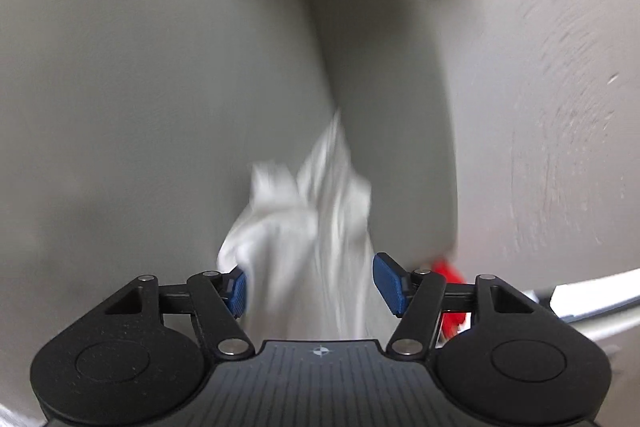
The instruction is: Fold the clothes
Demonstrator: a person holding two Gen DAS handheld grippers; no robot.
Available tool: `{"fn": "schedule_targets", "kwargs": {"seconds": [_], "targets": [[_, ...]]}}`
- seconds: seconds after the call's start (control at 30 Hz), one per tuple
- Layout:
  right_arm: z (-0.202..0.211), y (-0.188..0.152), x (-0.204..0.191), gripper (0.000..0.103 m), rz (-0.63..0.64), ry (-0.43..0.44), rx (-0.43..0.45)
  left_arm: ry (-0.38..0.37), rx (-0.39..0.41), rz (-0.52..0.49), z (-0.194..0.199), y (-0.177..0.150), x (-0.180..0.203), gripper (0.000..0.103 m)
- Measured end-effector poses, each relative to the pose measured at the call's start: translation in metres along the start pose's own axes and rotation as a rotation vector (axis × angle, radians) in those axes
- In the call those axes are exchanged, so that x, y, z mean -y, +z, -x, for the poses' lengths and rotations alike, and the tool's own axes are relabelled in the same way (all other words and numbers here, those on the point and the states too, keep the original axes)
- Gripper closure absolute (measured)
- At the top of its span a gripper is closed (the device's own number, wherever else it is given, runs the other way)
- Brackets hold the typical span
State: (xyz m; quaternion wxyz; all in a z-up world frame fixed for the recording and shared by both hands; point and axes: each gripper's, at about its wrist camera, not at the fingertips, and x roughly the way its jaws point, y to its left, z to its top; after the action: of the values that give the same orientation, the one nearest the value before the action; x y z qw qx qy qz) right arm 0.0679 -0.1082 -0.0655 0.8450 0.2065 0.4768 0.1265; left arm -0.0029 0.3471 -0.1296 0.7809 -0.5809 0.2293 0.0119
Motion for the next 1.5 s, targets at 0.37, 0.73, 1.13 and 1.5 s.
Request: {"fn": "schedule_targets", "kwargs": {"seconds": [0.37, 0.73, 1.13, 1.5], "targets": [[0.002, -0.002, -0.001, 0.039, 0.014, 0.005, 0.003, 0.223, 0.034, 0.008, 0.022, -0.002, -0.016, 0.046], [0.004, -0.006, -0.004, 0.034, 0.045, 0.005, 0.01, 0.268, -0.048, 0.045, -0.029, 0.036, -0.02, 0.085], [0.001, -0.007, -0.007, 0.03, 0.065, 0.007, 0.008, 0.497, 0.153, -0.347, 0.007, -0.02, 0.045, 0.103], [0.004, -0.008, -0.006, 0.029, 0.076, 0.016, 0.0, 0.778, 0.2, -0.453, 0.048, -0.033, 0.04, 0.103]]}}
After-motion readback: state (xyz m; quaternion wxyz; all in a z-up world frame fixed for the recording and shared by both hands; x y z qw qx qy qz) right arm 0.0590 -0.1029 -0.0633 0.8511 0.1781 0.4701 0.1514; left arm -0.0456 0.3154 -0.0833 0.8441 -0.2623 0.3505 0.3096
